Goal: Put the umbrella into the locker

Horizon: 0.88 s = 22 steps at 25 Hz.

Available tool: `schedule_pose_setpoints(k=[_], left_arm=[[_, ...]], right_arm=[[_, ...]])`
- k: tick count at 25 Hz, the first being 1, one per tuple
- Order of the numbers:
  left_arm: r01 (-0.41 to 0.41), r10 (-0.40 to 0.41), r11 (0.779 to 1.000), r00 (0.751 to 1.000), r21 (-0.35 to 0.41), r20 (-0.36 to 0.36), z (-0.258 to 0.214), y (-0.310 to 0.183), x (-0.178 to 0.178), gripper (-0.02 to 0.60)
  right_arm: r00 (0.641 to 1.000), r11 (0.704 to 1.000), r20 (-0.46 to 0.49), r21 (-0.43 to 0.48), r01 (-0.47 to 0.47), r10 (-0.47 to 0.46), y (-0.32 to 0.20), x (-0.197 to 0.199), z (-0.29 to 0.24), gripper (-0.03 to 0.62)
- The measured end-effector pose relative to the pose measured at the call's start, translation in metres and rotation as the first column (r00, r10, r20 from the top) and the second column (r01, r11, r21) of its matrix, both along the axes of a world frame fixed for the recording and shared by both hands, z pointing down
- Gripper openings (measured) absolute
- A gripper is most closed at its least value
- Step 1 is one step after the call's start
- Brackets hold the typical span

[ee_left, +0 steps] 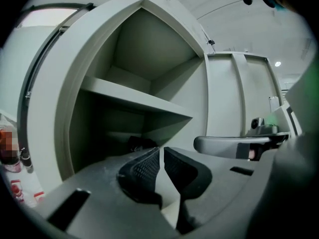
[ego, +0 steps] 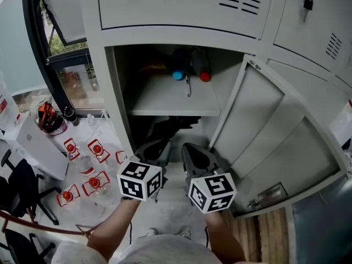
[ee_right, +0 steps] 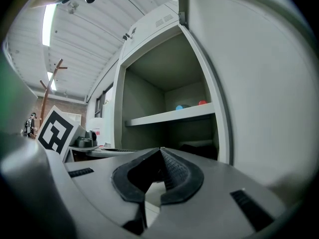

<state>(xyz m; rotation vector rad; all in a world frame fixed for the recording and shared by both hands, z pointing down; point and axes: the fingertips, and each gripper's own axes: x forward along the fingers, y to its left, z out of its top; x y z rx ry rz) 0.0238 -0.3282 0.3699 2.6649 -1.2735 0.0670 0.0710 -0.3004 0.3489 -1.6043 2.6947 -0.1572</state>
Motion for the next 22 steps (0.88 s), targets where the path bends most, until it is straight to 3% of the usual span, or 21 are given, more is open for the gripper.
schedule_pose_setpoints(k=[5,10,22], left_arm=[[0.029,-0.029,1.0,1.0,0.005,-0.002,0.0,-0.0011,-0.007,0.008],[0.025,-0.026,0.999,0.999,0.024,0.036,0.0028,0.0024,-0.0027,0.008],[0.022,-0.022,1.0,0.999,0.021,0.042,0.0056,0.0025,0.0002,0.008]], right_arm=[[1.0,1.0,-0.005,0.002,0.002,-0.002,0.001,-0.0002,0.0009,0.003],[1.0,1.0,-0.016,0.004,0.007,-0.007,0.0016,-0.001,0.0017,0.003],[1.0,1.0,-0.026,0.005,0.01,-0.01,0.0003,-0.0019,0.0027,0.003]])
